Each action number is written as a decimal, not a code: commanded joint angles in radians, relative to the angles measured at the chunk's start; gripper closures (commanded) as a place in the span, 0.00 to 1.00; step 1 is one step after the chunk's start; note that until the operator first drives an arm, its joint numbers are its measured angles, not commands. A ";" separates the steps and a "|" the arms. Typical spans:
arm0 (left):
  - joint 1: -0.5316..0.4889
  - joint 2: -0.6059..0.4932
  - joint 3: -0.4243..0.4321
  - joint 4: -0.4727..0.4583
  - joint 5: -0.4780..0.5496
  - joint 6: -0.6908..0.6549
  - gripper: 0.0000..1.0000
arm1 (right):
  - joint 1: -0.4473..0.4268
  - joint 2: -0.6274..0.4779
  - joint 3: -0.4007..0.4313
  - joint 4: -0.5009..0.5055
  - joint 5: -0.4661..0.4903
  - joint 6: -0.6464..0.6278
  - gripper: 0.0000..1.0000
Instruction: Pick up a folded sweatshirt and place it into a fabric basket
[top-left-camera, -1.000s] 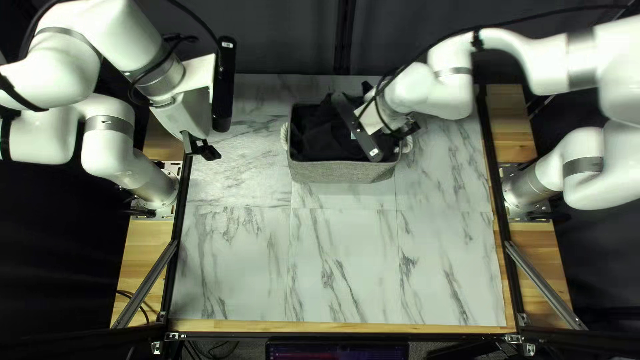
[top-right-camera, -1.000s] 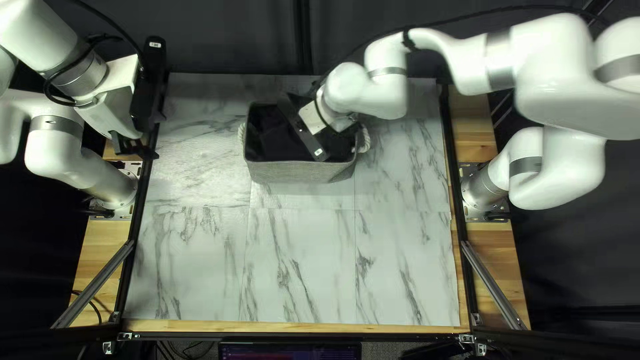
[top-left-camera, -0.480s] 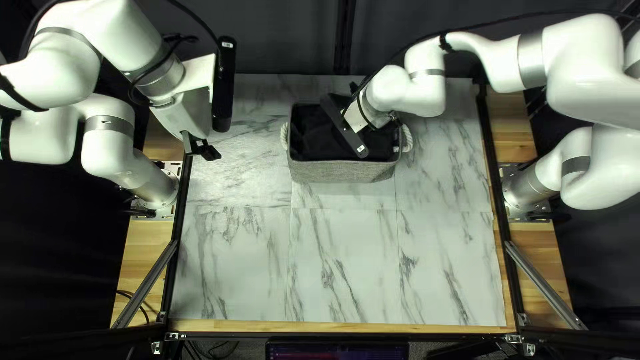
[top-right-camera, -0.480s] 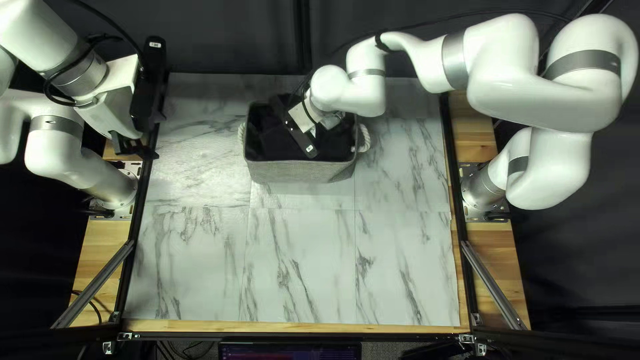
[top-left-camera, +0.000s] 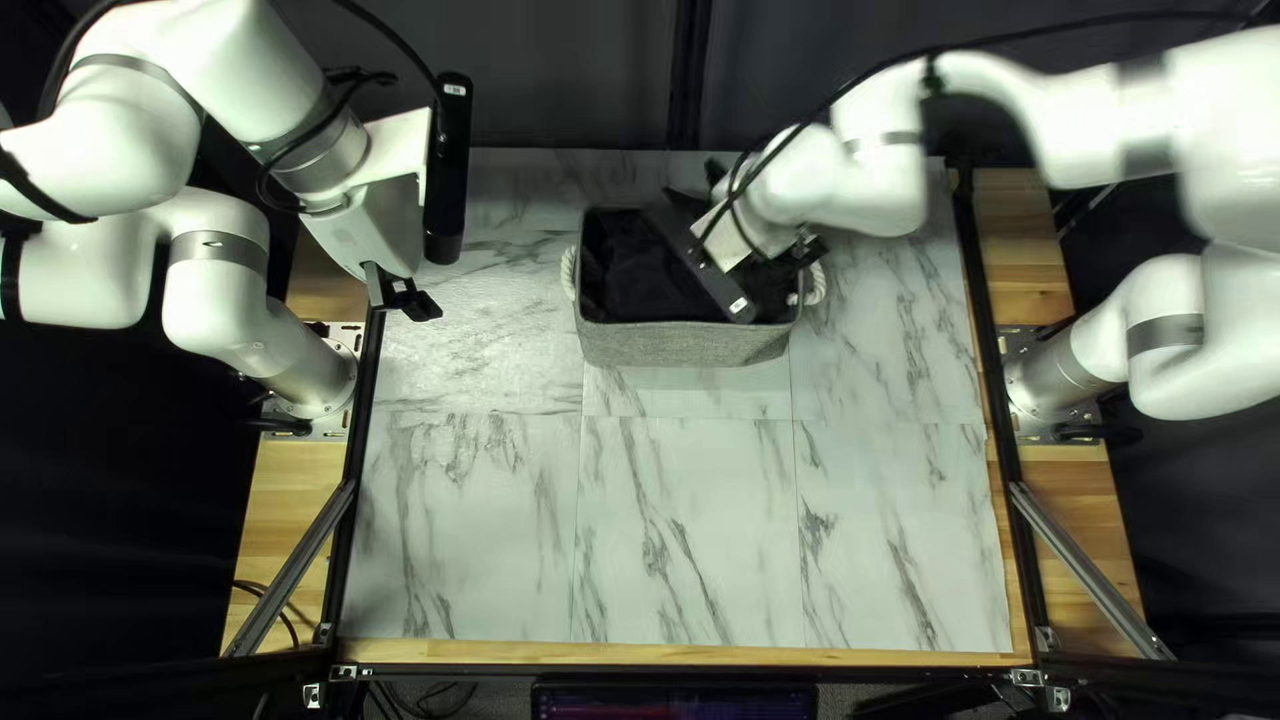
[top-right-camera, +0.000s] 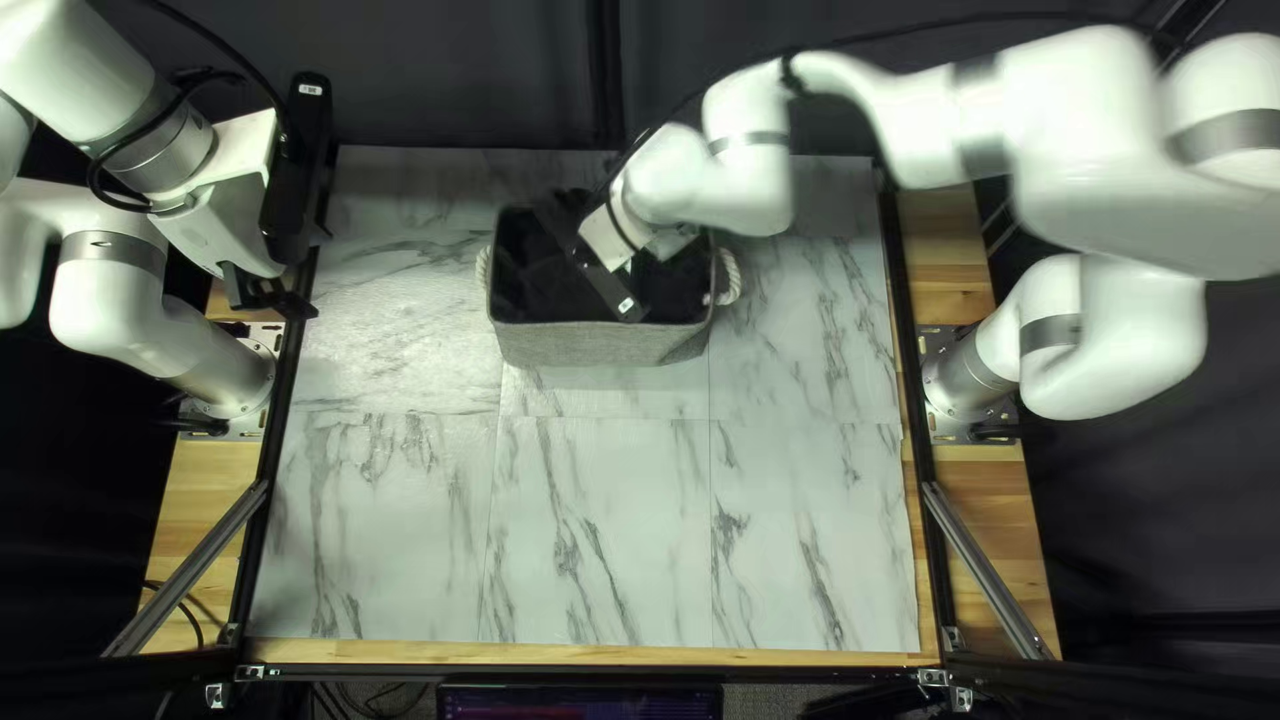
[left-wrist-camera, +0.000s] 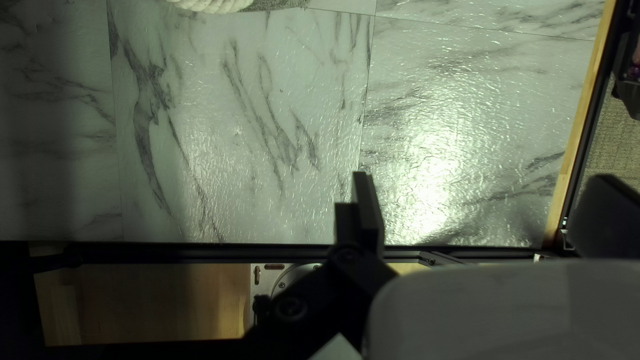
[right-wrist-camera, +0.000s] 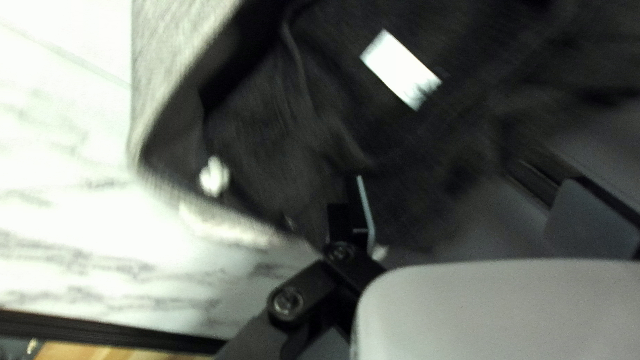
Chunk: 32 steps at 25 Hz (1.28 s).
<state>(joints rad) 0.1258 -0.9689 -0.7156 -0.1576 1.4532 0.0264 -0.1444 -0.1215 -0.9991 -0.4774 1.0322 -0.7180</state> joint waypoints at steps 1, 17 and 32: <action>0.000 0.000 0.000 0.000 0.000 0.000 0.00 | -0.040 0.035 0.002 -0.038 -0.023 -0.048 0.00; 0.000 0.000 0.000 0.000 0.000 0.000 0.00 | -0.176 0.082 0.082 0.052 -0.244 -0.599 0.00; 0.000 0.000 0.000 0.000 0.000 0.000 0.00 | -0.159 0.225 0.142 0.062 -0.407 -0.528 0.00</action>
<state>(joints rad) 0.1258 -0.9689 -0.7156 -0.1576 1.4532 0.0264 -0.3104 0.0800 -0.8733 -0.4248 0.6473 -1.2532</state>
